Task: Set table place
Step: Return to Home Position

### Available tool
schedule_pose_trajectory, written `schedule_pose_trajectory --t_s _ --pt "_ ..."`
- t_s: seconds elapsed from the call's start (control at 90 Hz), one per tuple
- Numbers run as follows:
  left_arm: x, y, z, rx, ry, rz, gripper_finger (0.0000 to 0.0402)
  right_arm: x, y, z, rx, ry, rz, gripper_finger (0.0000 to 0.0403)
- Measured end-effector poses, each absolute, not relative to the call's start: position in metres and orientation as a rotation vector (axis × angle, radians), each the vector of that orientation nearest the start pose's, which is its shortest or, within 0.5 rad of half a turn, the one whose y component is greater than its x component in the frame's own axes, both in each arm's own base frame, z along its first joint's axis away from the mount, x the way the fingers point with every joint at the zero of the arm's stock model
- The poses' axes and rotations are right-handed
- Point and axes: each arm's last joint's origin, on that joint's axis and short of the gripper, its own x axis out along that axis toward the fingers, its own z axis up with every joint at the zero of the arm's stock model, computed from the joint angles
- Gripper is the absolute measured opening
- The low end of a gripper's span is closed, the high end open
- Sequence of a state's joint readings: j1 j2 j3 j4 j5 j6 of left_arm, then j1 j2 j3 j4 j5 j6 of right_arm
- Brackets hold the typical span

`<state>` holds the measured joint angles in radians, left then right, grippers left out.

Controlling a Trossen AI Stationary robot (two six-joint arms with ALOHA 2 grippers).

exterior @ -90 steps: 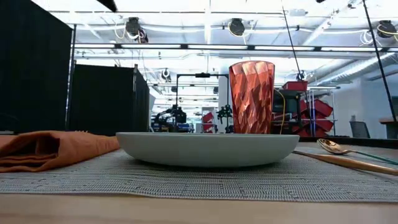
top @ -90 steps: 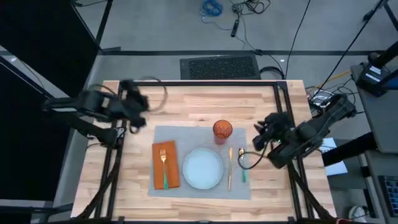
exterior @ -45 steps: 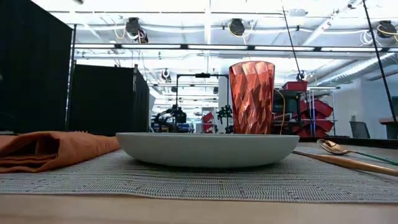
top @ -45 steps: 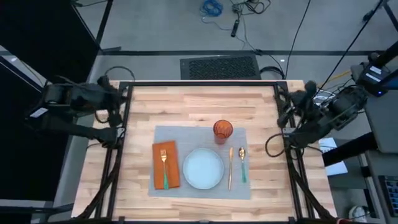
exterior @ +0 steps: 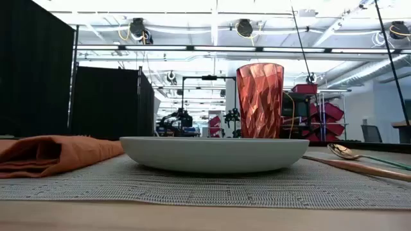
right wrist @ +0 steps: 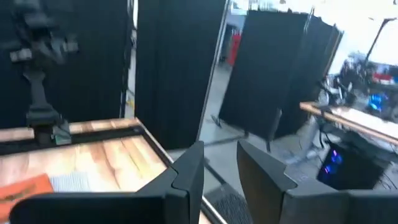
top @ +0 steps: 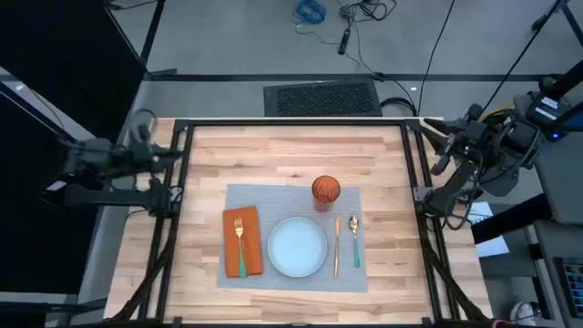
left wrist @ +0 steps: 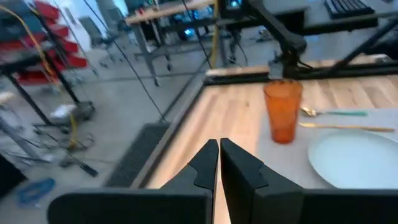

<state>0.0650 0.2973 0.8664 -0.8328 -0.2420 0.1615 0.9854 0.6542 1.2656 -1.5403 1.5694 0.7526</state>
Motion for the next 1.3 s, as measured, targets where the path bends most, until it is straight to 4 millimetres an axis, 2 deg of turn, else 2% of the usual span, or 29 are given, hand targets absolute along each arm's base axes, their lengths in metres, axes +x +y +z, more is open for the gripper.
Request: schedule_pose_trajectory --t_s 0.289,0.522,0.633,0.789,0.978,1.3 --pt "0.071 0.008 0.305 0.143 0.163 0.183 0.0003 0.036 0.007 0.344 -0.106 0.028 -0.481 0.0082" --pt "0.086 0.009 0.274 0.14 0.216 0.162 0.0003 0.043 0.023 0.32 -0.047 0.011 -0.448 0.0082" --pt "0.089 0.01 0.262 0.146 0.257 0.188 0.0003 0.045 0.028 0.314 -0.086 0.018 -0.437 0.0082" --pt "0.091 0.012 0.265 0.178 0.232 0.263 0.0003 0.047 0.029 0.308 -0.164 0.037 -0.459 0.0082" --pt "0.094 0.014 0.27 0.193 0.194 0.325 0.0003 0.049 0.023 0.303 -0.206 0.06 -0.571 0.0082" --pt "0.103 0.025 0.27 0.264 0.259 0.72 0.0003 0.057 0.005 0.289 -0.185 0.095 -0.942 0.0042"
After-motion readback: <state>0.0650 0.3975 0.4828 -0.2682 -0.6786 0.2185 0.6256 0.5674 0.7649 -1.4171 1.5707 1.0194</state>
